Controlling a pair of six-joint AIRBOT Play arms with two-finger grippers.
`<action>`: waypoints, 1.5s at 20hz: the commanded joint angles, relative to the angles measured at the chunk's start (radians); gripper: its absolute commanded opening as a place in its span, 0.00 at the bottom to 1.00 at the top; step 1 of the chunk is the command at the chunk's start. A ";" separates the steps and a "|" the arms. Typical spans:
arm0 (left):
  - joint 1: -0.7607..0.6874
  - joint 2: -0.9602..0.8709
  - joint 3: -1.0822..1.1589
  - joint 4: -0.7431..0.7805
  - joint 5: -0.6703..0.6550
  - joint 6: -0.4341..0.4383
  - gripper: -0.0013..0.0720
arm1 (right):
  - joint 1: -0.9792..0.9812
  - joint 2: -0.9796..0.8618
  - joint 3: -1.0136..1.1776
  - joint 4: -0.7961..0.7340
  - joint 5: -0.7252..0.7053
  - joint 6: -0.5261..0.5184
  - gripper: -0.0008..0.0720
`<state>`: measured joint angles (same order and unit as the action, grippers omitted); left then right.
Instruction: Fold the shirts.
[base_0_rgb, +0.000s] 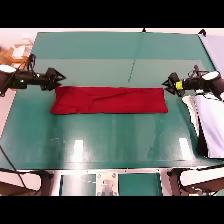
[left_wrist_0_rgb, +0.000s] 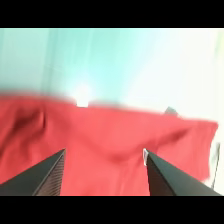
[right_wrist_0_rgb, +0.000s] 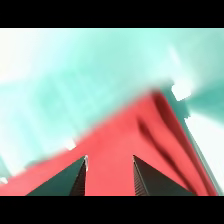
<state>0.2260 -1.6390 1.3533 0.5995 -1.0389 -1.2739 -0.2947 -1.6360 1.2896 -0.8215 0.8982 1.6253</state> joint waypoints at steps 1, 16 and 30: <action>0.033 -0.048 0.132 -0.031 -0.036 0.000 0.79 | -0.065 -0.077 0.173 0.021 0.151 -0.153 0.51; -0.140 -0.048 0.207 0.113 -0.221 0.026 0.05 | -0.029 -0.243 0.107 -0.061 0.354 -0.390 0.22; -0.788 -0.315 0.226 0.272 0.282 -0.146 0.05 | -0.045 0.060 0.417 0.013 0.797 -0.365 0.03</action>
<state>-0.4648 -1.8881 1.5646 0.8639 -0.8654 -1.3605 -0.3393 -1.6398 1.6459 -0.8425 1.5845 1.2385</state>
